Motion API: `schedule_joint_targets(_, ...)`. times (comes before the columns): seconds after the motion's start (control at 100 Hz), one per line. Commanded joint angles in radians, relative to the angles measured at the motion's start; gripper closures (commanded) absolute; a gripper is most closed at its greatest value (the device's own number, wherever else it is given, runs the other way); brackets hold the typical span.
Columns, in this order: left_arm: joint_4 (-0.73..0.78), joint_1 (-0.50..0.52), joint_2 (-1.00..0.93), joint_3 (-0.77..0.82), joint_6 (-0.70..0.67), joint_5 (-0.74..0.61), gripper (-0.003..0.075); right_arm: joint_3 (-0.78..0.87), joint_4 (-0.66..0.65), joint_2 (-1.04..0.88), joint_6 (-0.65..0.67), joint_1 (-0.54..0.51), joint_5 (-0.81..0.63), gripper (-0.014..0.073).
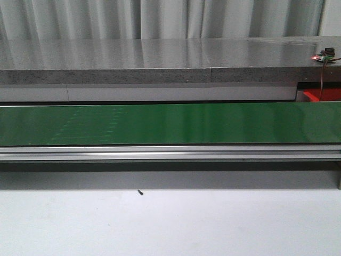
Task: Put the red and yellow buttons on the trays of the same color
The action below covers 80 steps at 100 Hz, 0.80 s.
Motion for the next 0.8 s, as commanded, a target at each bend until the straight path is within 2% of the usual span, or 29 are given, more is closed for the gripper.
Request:
schedule_joint_targets(0.0,-0.006,-0.007,0.008,-0.025,-0.004,-0.070,0.0740,0.017,0.000,-0.103,-0.009,0.018,-0.078,0.0711)
schedule_joint_targets(0.79,0.009,-0.007,0.008,-0.025,-0.004,-0.097,0.0740,0.509,0.001,-0.739,-0.009,0.034,-0.139,0.0711)
